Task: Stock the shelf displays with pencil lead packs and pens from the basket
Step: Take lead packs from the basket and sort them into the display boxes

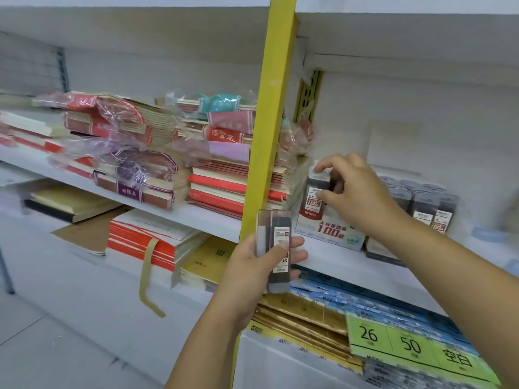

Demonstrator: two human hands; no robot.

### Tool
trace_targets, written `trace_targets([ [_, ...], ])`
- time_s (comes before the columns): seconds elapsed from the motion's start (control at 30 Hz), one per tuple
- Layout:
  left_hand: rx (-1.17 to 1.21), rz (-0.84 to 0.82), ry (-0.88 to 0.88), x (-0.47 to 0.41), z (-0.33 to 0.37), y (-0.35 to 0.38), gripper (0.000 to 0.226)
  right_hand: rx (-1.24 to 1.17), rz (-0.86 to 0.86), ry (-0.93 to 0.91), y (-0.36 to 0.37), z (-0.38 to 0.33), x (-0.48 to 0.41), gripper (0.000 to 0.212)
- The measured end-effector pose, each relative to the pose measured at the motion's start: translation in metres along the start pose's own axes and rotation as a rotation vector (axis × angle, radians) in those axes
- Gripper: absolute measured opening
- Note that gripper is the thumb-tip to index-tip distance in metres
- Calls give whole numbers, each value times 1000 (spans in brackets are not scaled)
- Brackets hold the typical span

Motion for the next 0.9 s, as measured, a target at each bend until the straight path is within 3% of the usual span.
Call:
trace_targets([
  [0.2, 38, -20, -37, 7, 0, 6, 28, -26, 71, -26, -3, -11, 27, 41],
  [0.27, 36, -39, -41, 12, 2, 12, 28, -158, 68, -17, -2, -15, 53, 33],
  [0.4, -25, -144, -71, 24, 2, 35, 28, -646, -105, 189, 10, -15, 106, 31],
  [0.6, -72, -294, -187, 40, -7, 58, 30, -900, 108, 408, -8, 13, 142, 27],
  [0.77, -174, -146, -171, 48, -7, 58, 37, -925, 40, 437, -22, 27, 157, 32],
  [0.9, -274, -26, -90, 47, -3, 54, 6, -817, -142, 417, -27, 26, 167, 44],
])
Point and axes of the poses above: each hand's wrist, its own x-axis away from the middle knuckle, its own y-axis out of the palm, z = x × y, the point moved 4 cm from there along -x, towards the middle knuckle, and after that the axes turned 3 degrees about -x, right-handed, at the moved point
